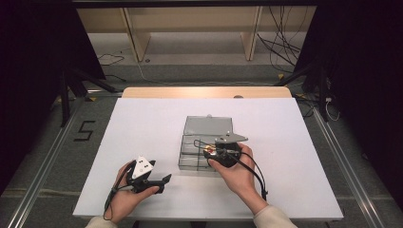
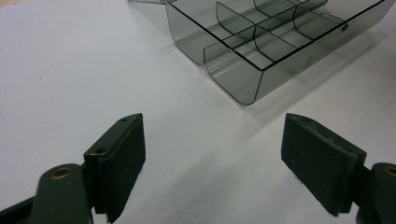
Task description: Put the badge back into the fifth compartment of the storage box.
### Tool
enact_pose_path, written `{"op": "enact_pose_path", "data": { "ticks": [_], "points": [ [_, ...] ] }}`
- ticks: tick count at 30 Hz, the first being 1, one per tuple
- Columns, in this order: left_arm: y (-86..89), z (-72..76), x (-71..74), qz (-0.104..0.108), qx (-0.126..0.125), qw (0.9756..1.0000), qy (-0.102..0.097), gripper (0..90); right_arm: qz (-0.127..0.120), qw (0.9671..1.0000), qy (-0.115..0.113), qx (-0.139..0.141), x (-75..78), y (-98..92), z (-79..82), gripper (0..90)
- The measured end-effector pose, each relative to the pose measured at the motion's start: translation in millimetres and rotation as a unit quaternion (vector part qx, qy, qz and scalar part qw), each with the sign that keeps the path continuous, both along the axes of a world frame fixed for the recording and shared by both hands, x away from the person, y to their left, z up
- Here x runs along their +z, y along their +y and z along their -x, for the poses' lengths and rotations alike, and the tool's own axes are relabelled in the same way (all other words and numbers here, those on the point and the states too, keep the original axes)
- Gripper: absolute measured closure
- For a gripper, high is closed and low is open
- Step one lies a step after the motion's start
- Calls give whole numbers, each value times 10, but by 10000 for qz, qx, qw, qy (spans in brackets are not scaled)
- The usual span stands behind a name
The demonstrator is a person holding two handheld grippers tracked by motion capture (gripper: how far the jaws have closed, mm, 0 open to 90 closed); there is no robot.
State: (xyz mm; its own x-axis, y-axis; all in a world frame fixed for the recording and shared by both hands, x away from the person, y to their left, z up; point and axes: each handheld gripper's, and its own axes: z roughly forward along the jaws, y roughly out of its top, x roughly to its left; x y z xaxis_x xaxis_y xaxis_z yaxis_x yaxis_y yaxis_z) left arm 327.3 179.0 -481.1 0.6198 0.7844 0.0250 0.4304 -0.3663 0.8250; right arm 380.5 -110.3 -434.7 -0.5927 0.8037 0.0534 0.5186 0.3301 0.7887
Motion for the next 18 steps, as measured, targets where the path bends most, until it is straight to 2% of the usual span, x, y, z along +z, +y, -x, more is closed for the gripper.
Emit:
{"op": "enact_pose_path", "data": {
  "ticks": [18],
  "points": [
    [7,0,1,8,12,10000,11,217,248,9992,257,154,-139,111,-84,470]
  ]
}}
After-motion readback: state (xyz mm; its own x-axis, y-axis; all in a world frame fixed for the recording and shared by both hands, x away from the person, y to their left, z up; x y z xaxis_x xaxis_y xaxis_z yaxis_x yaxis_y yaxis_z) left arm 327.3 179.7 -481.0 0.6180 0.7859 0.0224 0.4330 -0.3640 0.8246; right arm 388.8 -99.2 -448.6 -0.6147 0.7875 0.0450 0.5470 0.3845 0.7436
